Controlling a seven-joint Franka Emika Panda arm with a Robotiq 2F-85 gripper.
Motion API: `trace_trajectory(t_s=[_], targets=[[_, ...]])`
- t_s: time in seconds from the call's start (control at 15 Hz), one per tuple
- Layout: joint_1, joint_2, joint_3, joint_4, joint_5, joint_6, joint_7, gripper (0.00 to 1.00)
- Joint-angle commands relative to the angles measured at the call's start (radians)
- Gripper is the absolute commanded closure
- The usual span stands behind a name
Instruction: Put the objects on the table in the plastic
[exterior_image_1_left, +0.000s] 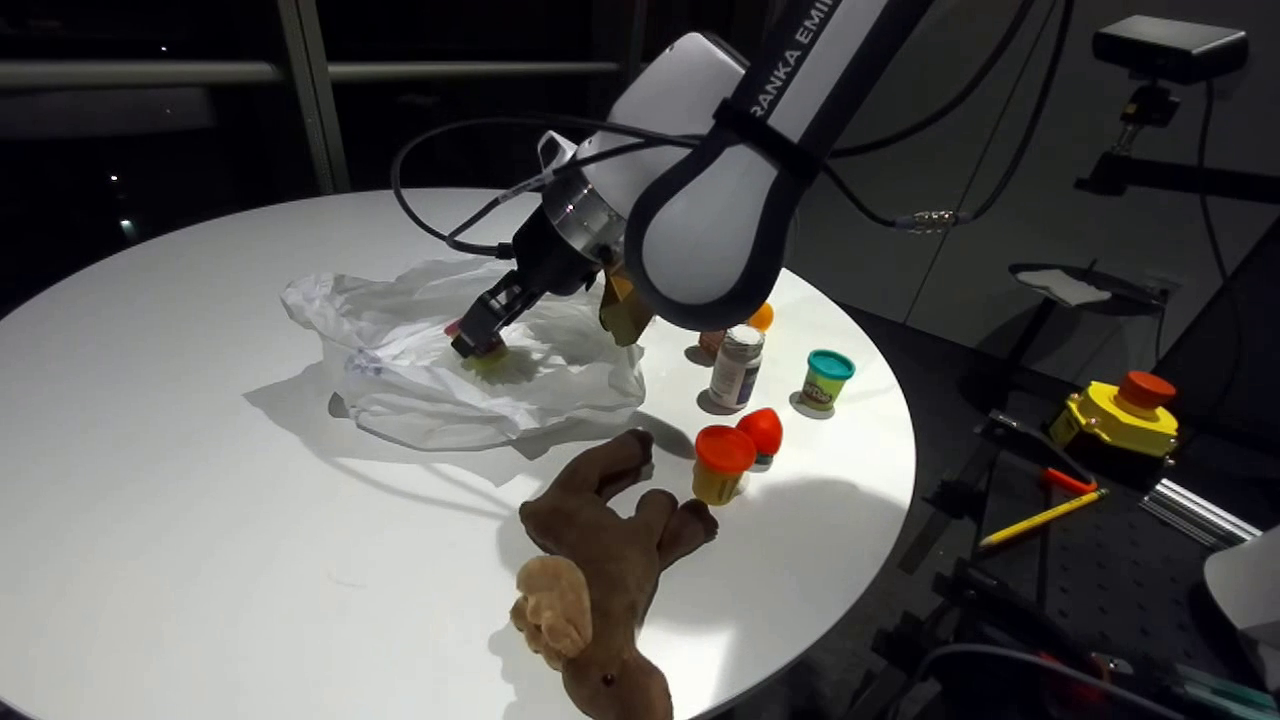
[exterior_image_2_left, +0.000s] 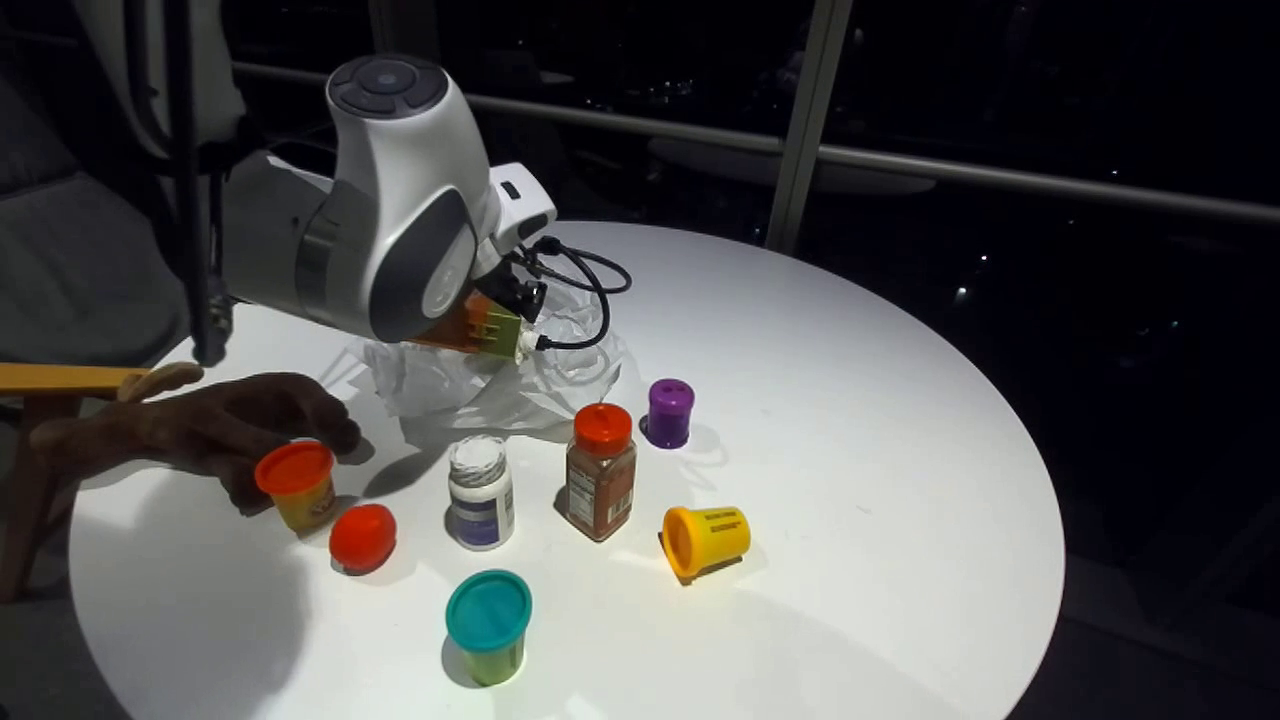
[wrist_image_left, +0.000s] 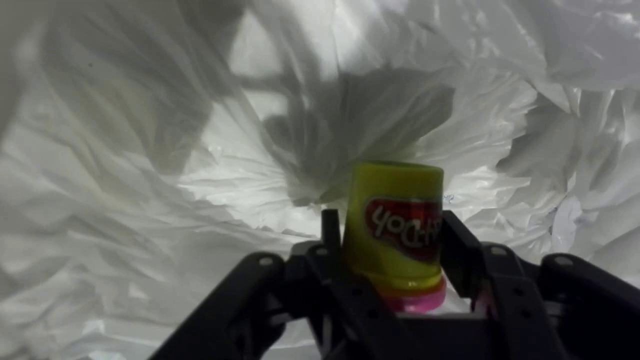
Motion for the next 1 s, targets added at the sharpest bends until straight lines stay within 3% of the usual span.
trace_trajectory(t_s=[0.0, 0.13, 0.33, 0.53, 0.73, 0.93], targets=[[-0.046, -0.017, 0.041, -0.004, -0.067, 0.035, 0.025, 0.18], [-0.057, -0.057, 0.05, -0.035, -0.083, 0.041, 0.03, 0.01], [-0.05, -0.136, 0.043, -0.082, -0.069, 0.018, 0.056, 0.0], [0.001, -0.273, -0.015, -0.133, 0.023, -0.147, 0.112, 0.0], [0.101, -0.407, -0.153, -0.148, 0.11, -0.36, 0.148, 0.0], [0.234, -0.459, -0.355, -0.09, 0.02, -0.583, 0.282, 0.0]])
